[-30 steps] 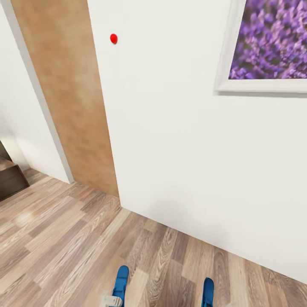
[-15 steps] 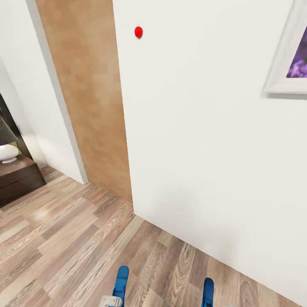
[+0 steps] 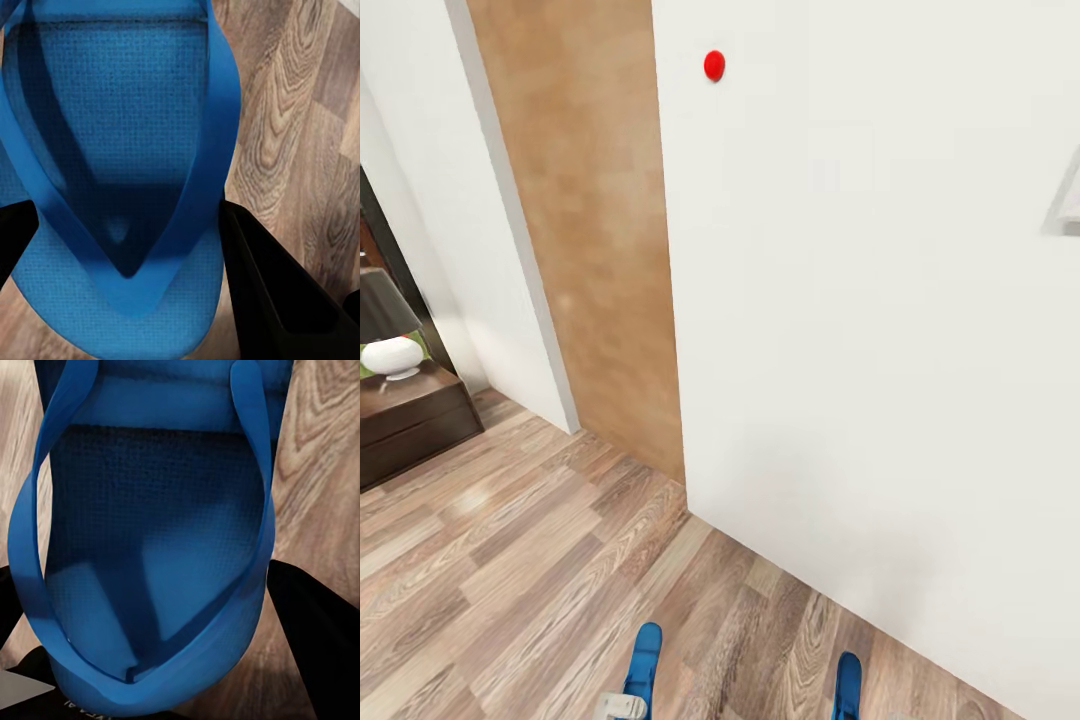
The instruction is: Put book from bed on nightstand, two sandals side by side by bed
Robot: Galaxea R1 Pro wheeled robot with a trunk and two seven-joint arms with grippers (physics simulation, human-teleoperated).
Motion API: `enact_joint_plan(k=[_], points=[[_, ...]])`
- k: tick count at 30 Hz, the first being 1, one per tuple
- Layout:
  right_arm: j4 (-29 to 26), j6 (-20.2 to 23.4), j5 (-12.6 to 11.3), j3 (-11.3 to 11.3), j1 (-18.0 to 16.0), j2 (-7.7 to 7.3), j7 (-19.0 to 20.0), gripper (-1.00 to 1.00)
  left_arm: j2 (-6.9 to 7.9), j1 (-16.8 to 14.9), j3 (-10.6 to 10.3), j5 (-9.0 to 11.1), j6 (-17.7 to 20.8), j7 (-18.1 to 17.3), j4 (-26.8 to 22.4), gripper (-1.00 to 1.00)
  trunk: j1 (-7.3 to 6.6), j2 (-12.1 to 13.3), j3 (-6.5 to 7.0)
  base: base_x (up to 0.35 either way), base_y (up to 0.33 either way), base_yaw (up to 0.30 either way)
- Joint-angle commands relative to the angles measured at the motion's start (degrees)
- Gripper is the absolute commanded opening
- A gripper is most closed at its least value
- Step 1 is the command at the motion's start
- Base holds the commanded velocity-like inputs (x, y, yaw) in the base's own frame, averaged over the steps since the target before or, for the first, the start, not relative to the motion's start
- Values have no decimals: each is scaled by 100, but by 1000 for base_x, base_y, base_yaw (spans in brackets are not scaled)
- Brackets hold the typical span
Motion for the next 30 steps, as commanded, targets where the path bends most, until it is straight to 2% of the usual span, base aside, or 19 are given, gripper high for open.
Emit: enact_joint_plan(k=[1,11,22,30], points=[[3,28,-4,-45,-2,2,28,-100,1,-4,-16,23,-16,-24,6,-100,-1,-2,-5,106,0,1],[-5,34,-7,-45,3,2,36,-100,1,-4,-16,23,-16,-24,4,-100,-1,-2,-5,303,0,26],[-6,35,-7,-45,-3,2,33,-100,1,-4,-16,23,-16,-24,4,-100,-1,-2,-5,307,0,278],[-1,35,-7,-45,-1,5,28,-100,1,-4,-16,23,-16,-24,5,-100,-1,-2,-5,139,0,292]])
